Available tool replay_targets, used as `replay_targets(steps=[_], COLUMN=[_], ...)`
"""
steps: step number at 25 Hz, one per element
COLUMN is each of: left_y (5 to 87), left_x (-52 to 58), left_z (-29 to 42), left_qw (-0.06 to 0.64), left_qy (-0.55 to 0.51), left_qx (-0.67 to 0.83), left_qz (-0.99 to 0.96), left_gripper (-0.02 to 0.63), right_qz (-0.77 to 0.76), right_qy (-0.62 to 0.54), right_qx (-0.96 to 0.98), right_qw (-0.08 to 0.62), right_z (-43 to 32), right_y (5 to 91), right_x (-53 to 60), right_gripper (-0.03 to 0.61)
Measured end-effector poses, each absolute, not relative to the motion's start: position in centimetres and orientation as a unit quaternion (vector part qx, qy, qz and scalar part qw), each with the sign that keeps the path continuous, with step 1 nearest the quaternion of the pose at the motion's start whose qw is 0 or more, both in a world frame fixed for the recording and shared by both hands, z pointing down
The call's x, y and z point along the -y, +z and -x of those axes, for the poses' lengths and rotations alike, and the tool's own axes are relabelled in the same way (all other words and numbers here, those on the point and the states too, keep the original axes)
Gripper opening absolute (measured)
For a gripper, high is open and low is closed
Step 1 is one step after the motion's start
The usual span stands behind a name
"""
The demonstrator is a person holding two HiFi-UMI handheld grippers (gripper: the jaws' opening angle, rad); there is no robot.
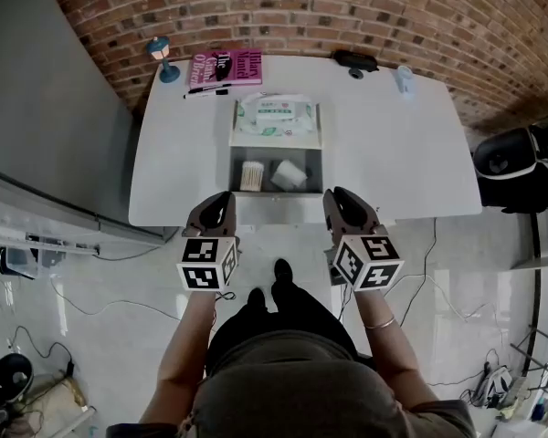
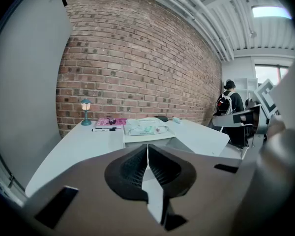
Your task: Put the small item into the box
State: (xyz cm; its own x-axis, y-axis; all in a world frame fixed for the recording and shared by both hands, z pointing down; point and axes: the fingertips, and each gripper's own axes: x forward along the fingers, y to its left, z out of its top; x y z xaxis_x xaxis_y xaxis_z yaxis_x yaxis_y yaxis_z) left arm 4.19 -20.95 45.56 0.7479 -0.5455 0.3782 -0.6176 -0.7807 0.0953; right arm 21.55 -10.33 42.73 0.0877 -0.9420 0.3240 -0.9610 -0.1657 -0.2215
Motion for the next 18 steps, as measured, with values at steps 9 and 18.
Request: replay_targets(steps=[9, 18], left_y=[45.6, 45.4], left_x=[20.3, 19.9], left_z=[-4.8, -5.5], left_qw=[0.102, 0.096], left_qy=[0.168, 0.166], left_qx=[0.294, 0.278], left_qz=[-0.935, -0.941], left_gripper=[0.026, 0.026], right_qz=[-0.756, -0.768], right_qy=[0.190, 0.188], right_qx=[0.627, 0.612], right_qw=[0.007, -0.005], right_z=[-21.6, -21.7], right_y=[42.2, 42.2], right_x=[8.4, 6.8], right_gripper=[0.005, 0.003])
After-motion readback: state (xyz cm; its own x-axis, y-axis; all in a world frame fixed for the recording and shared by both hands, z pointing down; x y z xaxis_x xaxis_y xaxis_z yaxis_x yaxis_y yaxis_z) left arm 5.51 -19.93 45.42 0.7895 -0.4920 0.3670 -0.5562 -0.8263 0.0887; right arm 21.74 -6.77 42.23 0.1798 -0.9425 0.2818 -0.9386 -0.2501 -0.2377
